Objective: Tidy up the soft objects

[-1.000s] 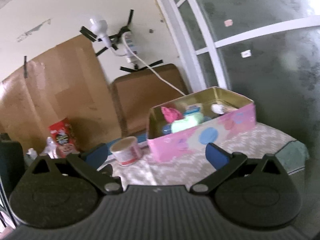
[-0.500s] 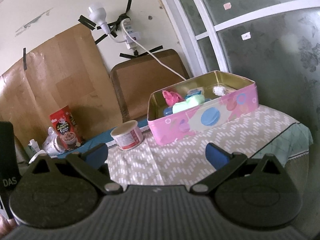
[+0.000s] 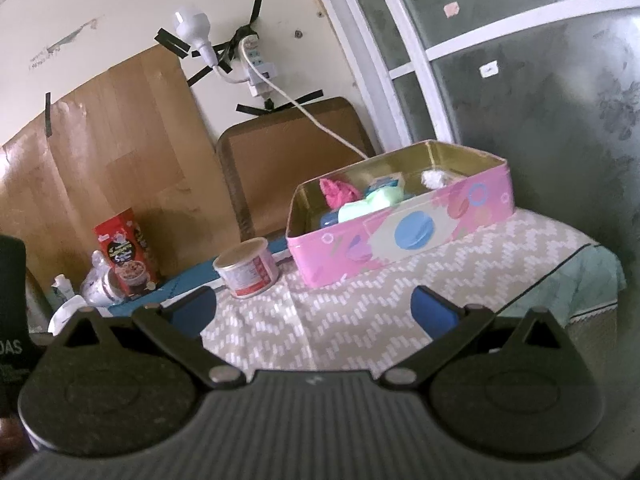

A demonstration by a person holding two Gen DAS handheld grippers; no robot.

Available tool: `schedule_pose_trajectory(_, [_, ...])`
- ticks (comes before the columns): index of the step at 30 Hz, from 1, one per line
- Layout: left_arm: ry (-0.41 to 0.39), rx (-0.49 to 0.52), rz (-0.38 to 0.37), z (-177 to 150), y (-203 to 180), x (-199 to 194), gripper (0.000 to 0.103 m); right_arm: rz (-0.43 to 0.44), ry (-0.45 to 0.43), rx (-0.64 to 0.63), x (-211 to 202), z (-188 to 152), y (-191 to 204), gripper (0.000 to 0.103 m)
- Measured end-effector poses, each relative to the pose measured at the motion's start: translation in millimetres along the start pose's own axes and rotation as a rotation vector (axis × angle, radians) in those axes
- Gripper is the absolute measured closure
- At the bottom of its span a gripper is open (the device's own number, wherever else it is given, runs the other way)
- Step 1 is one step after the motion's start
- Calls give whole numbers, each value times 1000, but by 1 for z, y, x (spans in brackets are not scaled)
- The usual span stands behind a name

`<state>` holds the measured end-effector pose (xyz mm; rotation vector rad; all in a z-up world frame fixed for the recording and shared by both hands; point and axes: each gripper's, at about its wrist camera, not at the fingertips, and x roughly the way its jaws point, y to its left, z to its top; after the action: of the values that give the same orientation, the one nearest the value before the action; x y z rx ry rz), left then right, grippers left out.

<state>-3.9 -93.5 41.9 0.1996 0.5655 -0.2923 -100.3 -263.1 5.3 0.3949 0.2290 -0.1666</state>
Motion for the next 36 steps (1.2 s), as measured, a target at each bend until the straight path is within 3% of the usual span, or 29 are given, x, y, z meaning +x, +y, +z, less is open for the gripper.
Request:
schedule_pose_trajectory(5, [8, -11, 23, 0, 4, 2, 0, 17, -5, -3, 4, -1, 2, 0])
schedule_pose_trajectory(36, [53, 54, -3, 3, -20, 15, 0, 29, -11, 23, 18, 3, -8, 0])
